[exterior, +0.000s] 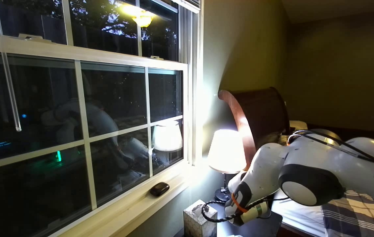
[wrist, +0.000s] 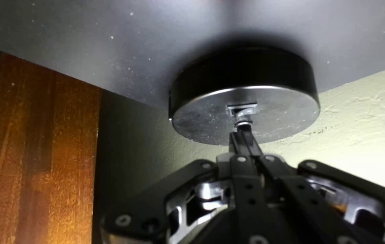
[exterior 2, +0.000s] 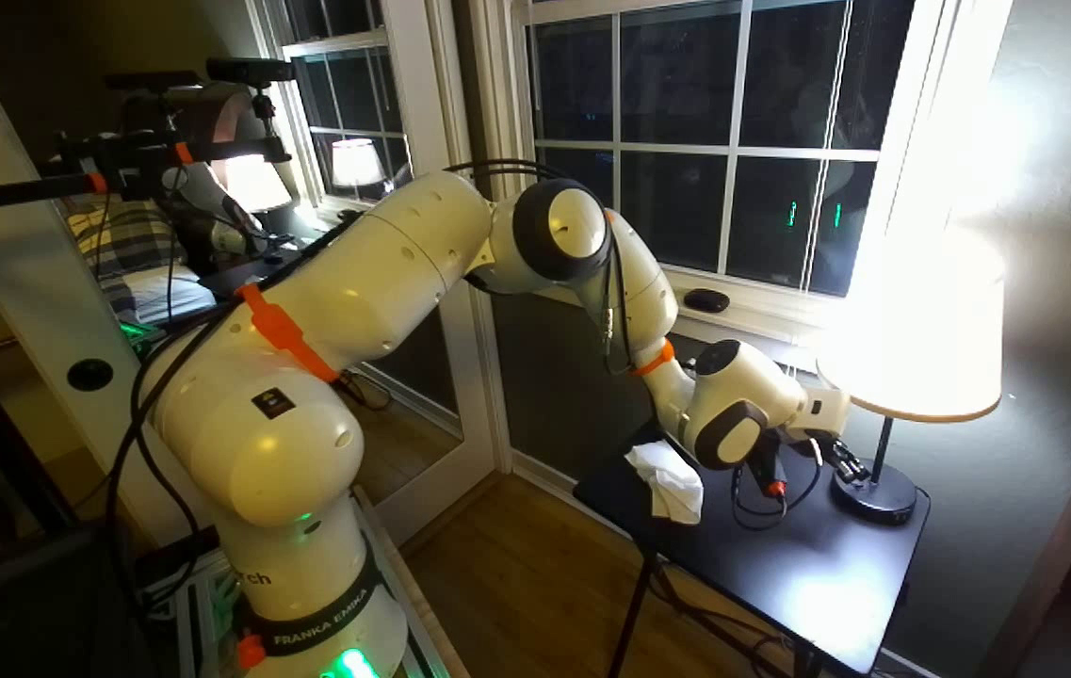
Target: Turn off the lamp
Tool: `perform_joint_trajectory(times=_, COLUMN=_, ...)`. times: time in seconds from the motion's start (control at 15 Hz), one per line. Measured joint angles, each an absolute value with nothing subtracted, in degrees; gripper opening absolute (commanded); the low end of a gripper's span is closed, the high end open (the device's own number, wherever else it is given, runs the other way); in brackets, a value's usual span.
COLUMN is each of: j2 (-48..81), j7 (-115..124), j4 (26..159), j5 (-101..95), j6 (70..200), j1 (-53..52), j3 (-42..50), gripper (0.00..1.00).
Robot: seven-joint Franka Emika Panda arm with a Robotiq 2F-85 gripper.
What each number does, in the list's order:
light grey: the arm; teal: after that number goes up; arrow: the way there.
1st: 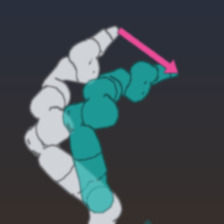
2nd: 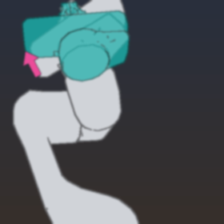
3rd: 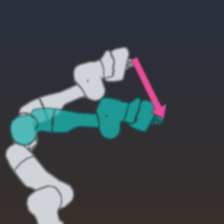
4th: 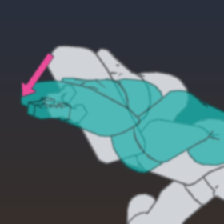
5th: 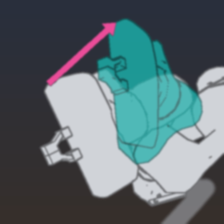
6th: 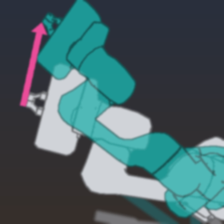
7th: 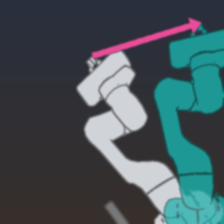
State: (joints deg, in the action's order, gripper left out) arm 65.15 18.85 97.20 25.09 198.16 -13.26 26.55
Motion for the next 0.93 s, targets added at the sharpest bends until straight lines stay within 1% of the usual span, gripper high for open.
perform_joint_trajectory(times=0.33, j2=68.6, j7=19.0, j4=94.8, j5=26.6, j6=198.1, j1=-14.7, j3=29.0, gripper=0.0)
perform_joint_trajectory(times=0.93, j2=70.1, j7=19.0, j4=93.5, j5=26.6, j6=197.9, j1=-15.2, j3=29.8, gripper=0.0)
